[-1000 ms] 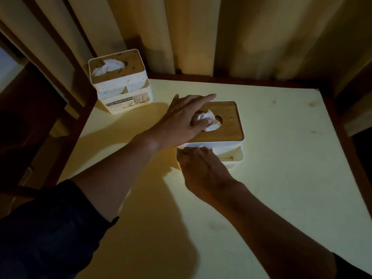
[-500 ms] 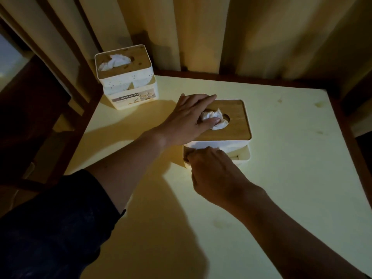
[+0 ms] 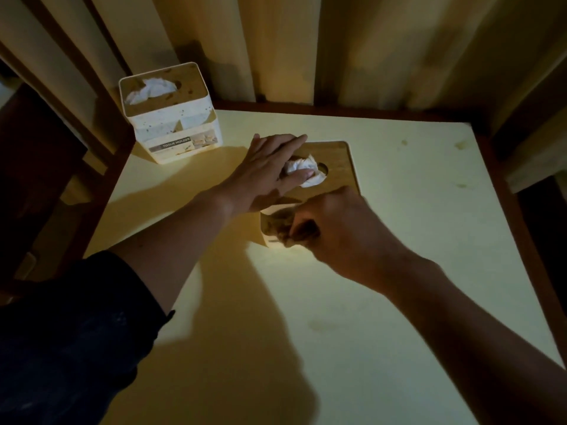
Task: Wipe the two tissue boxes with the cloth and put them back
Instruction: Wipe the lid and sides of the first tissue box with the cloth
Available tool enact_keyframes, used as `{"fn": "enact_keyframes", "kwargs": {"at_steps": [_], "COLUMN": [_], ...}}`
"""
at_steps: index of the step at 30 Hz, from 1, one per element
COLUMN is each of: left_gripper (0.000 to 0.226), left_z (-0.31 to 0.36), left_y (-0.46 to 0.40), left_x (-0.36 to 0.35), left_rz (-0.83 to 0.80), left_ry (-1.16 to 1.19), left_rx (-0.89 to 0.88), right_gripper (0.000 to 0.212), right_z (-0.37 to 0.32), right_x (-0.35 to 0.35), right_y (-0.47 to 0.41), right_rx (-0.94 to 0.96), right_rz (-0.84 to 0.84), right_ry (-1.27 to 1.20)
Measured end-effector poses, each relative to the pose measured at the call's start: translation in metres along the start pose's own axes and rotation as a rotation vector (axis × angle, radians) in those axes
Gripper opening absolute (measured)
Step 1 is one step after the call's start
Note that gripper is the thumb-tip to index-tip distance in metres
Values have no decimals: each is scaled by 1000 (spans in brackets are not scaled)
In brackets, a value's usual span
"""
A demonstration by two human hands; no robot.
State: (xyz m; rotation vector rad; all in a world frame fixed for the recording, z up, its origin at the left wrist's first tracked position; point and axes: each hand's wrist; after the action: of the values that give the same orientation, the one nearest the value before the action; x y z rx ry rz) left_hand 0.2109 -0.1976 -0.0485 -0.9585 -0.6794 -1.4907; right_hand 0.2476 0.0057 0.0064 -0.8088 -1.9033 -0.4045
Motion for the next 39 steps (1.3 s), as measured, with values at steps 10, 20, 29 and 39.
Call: {"fn": "enact_keyframes", "kwargs": {"at_steps": [10,20,29,39], "left_gripper": [68,67,67,71], "left_z": [1,0,-2,-1], "left_y": [2,3,2,4], "left_x": [0,-1,-4,2], "left_rz": [5,8,33,-26], "left_ry": [-3,-1,-13,-72], "left_rx": [-18,-16,-18,-33], "right_gripper": [36,17,33,26], "right_z": [35,35,27,28], "right_x": [16,-6,-6,22], "right_y": [42,44,-2,-6], "right_rx": [40,14,-23,72], "right_rz": [388,180,-353,-413], "right_ry": [128,314,447,450]}}
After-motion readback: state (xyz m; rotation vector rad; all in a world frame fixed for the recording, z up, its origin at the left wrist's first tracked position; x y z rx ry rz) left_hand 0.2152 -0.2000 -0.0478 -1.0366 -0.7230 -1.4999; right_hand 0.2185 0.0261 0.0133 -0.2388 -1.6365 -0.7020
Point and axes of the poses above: each hand's wrist, its own y-axis away from the middle knuckle, its own x-axis out of the back of the hand, z = x × y, and after that the axes turned 2 degrees about -x, right-handed
